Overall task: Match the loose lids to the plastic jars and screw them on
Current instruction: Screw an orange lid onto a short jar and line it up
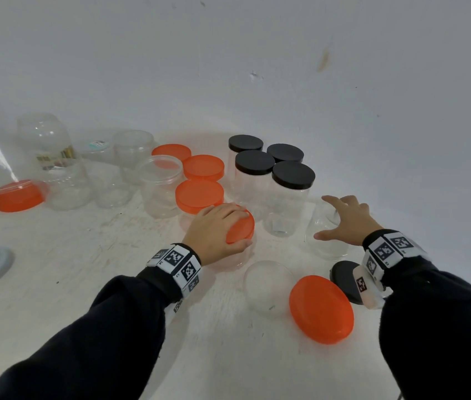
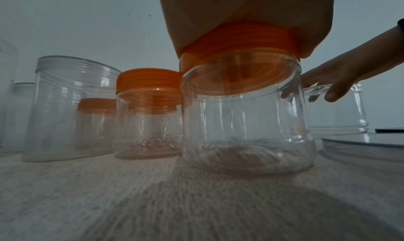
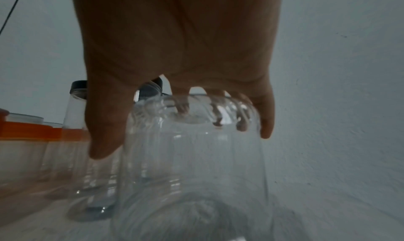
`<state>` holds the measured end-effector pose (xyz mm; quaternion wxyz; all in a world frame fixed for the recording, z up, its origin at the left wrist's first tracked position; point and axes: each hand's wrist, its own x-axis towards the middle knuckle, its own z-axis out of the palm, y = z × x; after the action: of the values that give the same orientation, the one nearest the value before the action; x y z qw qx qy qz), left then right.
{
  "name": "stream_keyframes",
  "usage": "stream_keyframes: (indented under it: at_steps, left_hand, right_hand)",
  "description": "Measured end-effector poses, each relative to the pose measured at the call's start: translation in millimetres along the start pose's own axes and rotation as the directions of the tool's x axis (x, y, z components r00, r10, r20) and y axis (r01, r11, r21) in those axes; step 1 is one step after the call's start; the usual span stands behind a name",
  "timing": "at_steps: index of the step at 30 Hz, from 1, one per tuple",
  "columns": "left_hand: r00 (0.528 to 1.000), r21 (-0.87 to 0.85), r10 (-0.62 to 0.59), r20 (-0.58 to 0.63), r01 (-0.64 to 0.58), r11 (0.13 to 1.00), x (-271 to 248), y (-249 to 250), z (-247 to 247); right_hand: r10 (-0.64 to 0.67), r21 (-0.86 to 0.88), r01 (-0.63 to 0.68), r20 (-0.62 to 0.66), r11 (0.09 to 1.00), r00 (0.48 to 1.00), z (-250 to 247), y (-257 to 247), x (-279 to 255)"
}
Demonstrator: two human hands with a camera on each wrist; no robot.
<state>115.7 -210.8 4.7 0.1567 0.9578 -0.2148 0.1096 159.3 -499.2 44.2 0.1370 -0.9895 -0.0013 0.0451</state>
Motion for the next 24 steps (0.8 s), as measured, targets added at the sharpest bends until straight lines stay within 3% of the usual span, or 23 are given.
stream_keyframes:
  at_steps: [5, 10, 12, 16, 19, 24]
  left_hand:
    - [1.000, -0.005, -0.001, 0.013, 0.001, 1.000, 1.2, -0.8, -1.3]
    - [0.994, -0.108, -0.006, 0.110, 0.018, 0.994, 5.6, -3.6, -9.1]
    - [0.997, -0.071, -0.009, 0.080, 0.015, 0.997, 7.6, 5.1, -11.0]
    - [0.980, -0.080, 0.192, -0.049, -0.196, 0.977, 0.3, 51.5, -2.5]
    - [0.927, -0.127, 0.362, 0.095, -0.349, 0.928, -6.4, 93.0, 10.8]
    - [0.817, -0.097, 0.453, 0.355, -0.450, 0.888, -1.9, 124.5, 42.5]
  right_hand:
    - [-0.038, 0.069, 0.045, -0.104, 0.997, 0.994, -6.8, 2.5, -12.3]
    - [-0.054, 0.098, 0.075, -0.207, 0.992, 0.977, -17.0, 7.7, -31.9]
    - [-0.053, 0.116, 0.083, -0.239, 0.990, 0.970, -19.0, 10.4, -39.9]
    - [-0.055, 0.181, 0.113, -0.300, 0.977, 0.952, -20.5, 15.0, -53.1]
    - [-0.050, 0.219, 0.133, -0.346, 0.967, 0.937, -21.8, 18.2, -61.1]
    - [-0.007, 0.329, 0.141, -0.376, 0.934, 0.926, -24.9, 22.6, -77.6]
